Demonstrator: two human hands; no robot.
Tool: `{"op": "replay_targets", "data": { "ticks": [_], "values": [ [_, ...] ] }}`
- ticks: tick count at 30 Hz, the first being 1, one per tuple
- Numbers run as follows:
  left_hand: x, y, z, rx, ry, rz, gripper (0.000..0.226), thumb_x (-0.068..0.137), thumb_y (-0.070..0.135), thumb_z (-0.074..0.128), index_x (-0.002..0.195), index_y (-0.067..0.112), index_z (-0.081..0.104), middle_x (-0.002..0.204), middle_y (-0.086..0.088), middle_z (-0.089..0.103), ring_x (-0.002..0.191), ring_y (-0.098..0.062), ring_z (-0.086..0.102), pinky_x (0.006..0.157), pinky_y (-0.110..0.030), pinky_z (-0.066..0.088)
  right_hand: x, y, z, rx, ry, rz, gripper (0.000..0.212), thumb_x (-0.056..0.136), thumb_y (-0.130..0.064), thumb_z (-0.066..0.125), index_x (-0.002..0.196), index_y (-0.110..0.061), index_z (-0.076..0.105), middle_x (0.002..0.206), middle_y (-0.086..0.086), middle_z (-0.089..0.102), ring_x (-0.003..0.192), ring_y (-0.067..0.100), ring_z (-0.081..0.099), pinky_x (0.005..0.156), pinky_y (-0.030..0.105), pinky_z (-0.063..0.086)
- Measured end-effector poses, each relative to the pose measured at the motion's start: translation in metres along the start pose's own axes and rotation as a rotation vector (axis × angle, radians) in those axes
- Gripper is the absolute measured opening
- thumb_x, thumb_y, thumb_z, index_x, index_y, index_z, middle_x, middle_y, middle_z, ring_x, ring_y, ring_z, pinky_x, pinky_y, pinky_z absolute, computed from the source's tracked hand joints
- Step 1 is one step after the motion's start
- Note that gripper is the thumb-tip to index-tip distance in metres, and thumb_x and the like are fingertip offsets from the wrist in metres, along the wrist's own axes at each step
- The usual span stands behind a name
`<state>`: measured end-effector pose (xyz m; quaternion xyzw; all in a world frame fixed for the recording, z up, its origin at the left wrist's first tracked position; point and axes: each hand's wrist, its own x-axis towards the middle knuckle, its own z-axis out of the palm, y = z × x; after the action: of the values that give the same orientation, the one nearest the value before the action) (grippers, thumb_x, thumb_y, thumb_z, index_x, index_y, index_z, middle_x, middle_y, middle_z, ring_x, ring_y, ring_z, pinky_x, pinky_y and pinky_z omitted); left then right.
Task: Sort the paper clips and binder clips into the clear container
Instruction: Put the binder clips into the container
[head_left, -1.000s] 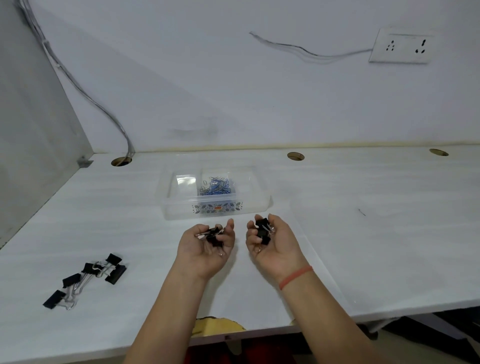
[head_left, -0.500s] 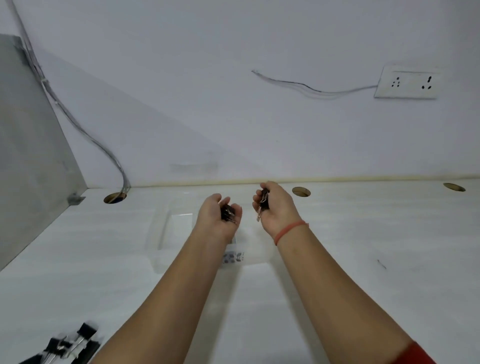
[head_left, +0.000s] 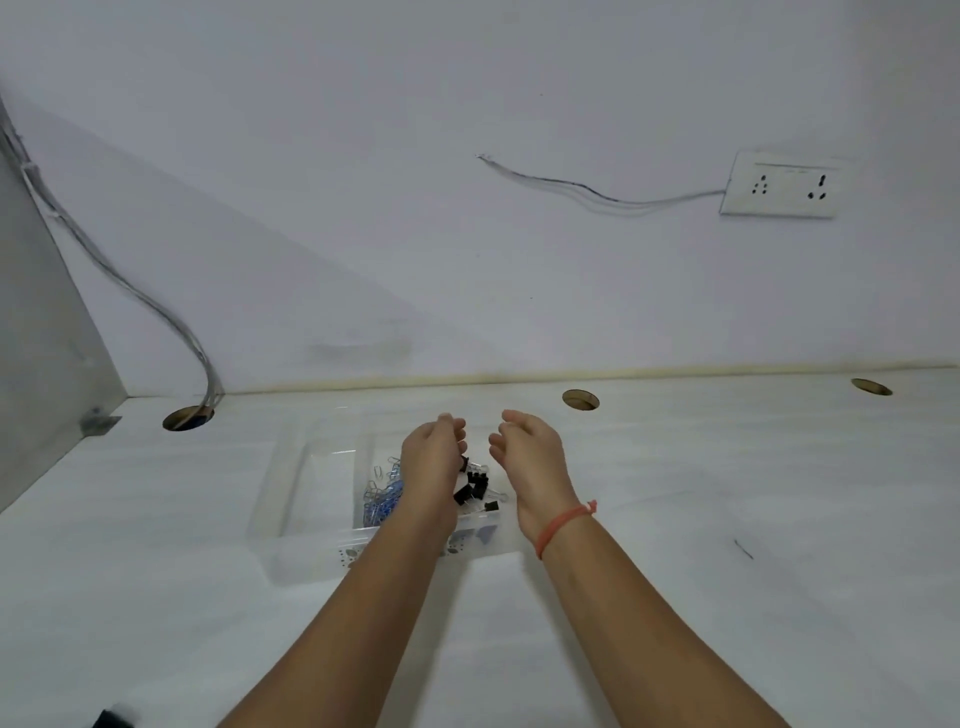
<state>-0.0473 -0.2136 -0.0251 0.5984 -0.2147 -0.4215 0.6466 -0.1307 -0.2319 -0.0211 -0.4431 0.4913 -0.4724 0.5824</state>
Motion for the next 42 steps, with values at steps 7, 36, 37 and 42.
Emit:
{"op": "replay_targets", "data": {
  "ticks": [7,36,37,42],
  "values": [
    [-0.074,0.002,-0.034,0.042,0.032,0.154,0.017,0.086,0.013,0.052,0.086,0.009,0.069,0.085,-0.004,0.069,0.085,-0.018,0.064,0.081,-0.033,0.053,-0.067,0.006,-0.021,0.241,0.072,-0.021,0.021,0.092,-0.004,0.047,0.096,-0.006,0.067,0.083,0.005,0.061,0.075,0.014,0.06,0.088,0.032,0.054],
    [-0.135,-0.046,-0.315,1.339,0.209,0.098,0.046,0.087,0.015,0.048,0.132,0.024,0.046,0.123,-0.01,0.047,0.109,-0.033,0.043,0.082,-0.028,0.033,-0.193,0.14,0.145,-1.311,-0.684,-0.745,0.046,0.09,-0.013,0.042,0.132,-0.03,0.044,0.123,0.01,0.046,0.11,0.034,0.042,0.08,0.039,0.045],
    [-0.135,-0.049,-0.307,1.323,0.181,0.134,0.047,0.085,0.013,0.047,0.131,0.025,0.048,0.122,-0.009,0.049,0.107,-0.032,0.045,0.082,-0.027,0.034,-0.191,0.138,0.132,-1.309,-0.659,-0.766,0.045,0.09,-0.015,0.042,0.132,-0.031,0.044,0.121,0.009,0.047,0.108,0.034,0.043,0.078,0.039,0.045],
    [-0.143,-0.067,-0.252,1.17,0.023,0.3,0.055,0.076,0.008,0.053,0.129,0.026,0.051,0.114,-0.004,0.058,0.103,-0.025,0.054,0.08,-0.024,0.039,-0.181,0.127,0.053,-1.343,-0.496,-0.802,0.048,0.091,-0.015,0.04,0.136,-0.031,0.041,0.116,0.01,0.053,0.104,0.031,0.048,0.078,0.038,0.045]
  ]
}}
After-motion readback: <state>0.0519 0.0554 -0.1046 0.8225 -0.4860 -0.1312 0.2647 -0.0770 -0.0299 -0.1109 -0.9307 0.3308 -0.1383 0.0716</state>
